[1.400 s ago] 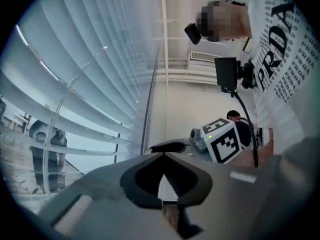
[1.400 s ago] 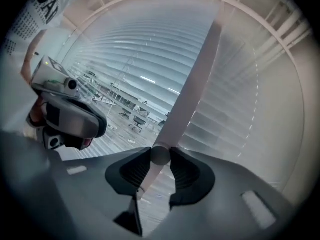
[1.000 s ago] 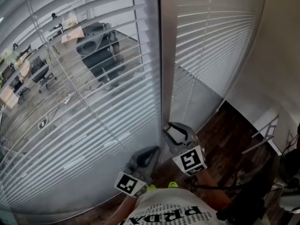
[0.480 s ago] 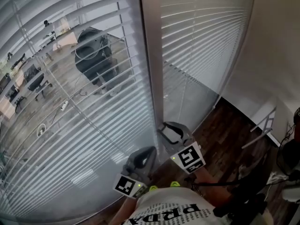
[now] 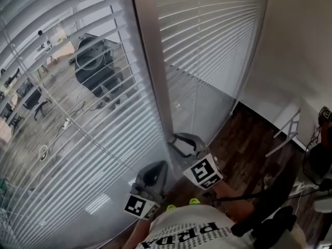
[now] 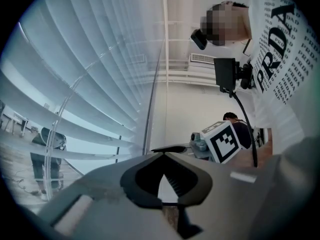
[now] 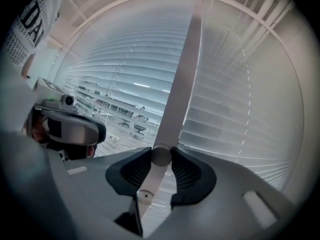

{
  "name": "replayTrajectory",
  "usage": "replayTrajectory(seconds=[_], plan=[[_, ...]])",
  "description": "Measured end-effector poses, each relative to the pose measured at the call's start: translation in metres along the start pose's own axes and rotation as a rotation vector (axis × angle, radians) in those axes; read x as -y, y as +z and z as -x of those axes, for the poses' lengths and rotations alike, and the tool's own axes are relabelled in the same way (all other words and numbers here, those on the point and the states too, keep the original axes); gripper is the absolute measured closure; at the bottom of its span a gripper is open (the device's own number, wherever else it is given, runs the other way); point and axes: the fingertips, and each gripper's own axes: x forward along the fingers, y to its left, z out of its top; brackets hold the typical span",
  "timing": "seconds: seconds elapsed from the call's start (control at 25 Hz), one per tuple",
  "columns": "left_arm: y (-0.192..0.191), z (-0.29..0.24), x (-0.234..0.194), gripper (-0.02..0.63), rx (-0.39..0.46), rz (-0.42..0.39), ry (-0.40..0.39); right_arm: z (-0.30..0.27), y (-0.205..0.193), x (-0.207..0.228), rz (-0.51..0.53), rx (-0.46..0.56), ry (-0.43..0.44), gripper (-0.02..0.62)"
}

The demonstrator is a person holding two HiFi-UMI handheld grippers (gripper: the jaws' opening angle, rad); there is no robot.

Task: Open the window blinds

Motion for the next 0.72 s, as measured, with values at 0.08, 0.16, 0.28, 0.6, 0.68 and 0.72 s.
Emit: replayTrajectory(seconds=[0.08,0.16,0.28,0.6,0.68,0.72], plan=[[0.0,0.0,0.0,0.614,-0.002,0.001,-0.002,0.0,0.0,0.0,-0.002,-0.003,-0.003,0.474],[0.003,-0.002,0.0,0.614,0.009,0.016,0.0,0.0,-0.001,0.0,-0.006,-0.006,-0.002,0.474],[0.009,-0.004,0.0,0.614,0.024,0.034,0.005,0.0,0.0,0.0,-0.006,-0.006,-0.004,0.474],[0.003,0.0,-0.002,0.614,0.002,0.009,0.003,-0.001,0.0,0.0,-0.012,0.007,-0.012,0.474],[0.0,0.001,-0.002,0.614,-0.008,0.008,0.003,0.0,0.0,0.0,-0.012,0.009,-0.012,0.474],[0.0,0.001,-0.002,0.614,-0.008,0.015,0.005,0.0,0.0,-0.001,-0.011,0.01,-0.012,0.474]])
